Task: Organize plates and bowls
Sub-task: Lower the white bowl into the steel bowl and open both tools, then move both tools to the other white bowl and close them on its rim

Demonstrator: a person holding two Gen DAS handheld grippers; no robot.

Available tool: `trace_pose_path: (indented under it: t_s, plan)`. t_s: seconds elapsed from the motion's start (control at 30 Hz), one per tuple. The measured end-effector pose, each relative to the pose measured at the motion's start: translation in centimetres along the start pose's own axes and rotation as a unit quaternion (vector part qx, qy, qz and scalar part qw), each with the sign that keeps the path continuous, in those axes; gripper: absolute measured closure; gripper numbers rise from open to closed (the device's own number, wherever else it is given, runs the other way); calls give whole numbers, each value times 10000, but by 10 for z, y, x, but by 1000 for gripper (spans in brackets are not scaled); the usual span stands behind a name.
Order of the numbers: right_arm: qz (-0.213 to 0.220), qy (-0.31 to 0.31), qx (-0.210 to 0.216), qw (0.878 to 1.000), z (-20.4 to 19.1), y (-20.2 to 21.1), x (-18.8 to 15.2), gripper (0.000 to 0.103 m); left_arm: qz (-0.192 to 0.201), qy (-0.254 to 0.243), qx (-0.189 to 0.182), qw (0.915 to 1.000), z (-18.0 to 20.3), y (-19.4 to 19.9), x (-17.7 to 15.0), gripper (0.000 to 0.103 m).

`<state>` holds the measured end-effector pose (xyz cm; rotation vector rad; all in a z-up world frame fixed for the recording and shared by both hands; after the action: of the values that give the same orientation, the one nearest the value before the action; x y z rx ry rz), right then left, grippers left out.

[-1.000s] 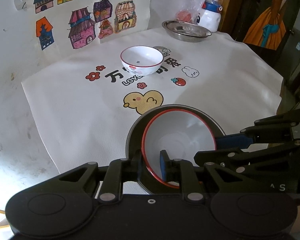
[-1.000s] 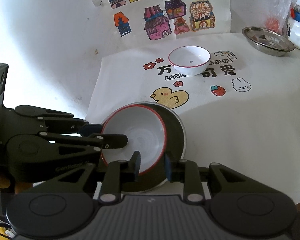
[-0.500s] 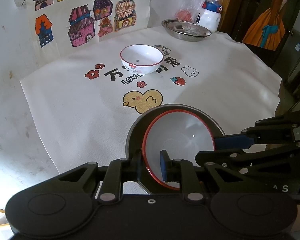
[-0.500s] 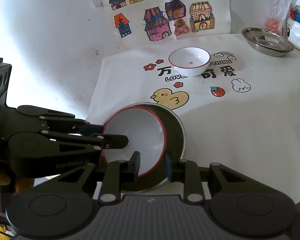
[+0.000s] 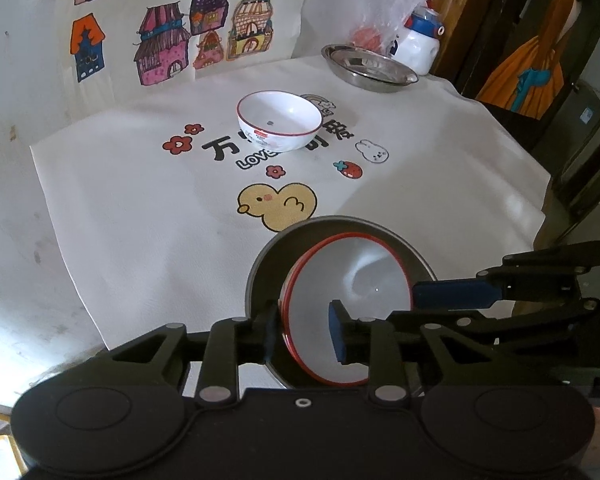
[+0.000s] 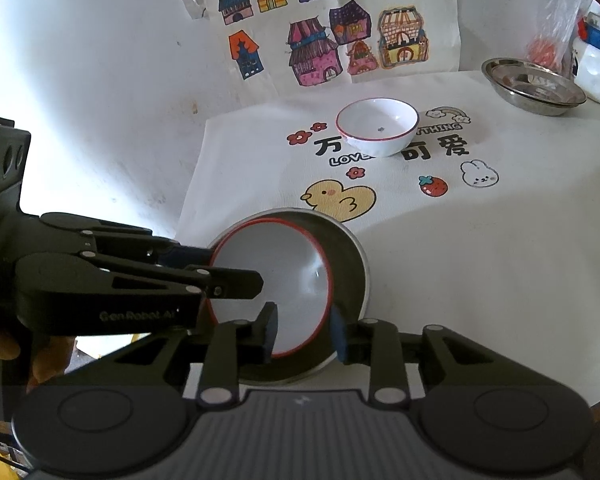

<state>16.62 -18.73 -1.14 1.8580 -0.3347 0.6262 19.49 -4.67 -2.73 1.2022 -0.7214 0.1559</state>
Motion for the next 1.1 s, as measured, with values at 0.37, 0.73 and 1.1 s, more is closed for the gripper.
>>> trace_pose_path:
  t_s: [0.37, 0.73, 1.1]
  plan:
    - [200, -71, 90, 9997, 5, 11, 3, 56, 330, 30, -81, 9994, -3, 15, 11, 61]
    - [644, -354, 74, 9973, 28, 23, 18, 29, 851, 287, 209, 9957, -21, 24, 31, 24]
    - [1141, -997, -133, 9884, 76, 6, 37, 0, 1296, 810, 624, 9863, -48, 1, 54, 1]
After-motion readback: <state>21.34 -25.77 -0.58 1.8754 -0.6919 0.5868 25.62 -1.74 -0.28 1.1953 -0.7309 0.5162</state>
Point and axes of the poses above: each gripper's, at about its wrist camera, not at the fingertips, and y roughly against the way its jaws point, z to its right, x to its top, the point moved 3 cm from there along -y, roughly the way its jaws point
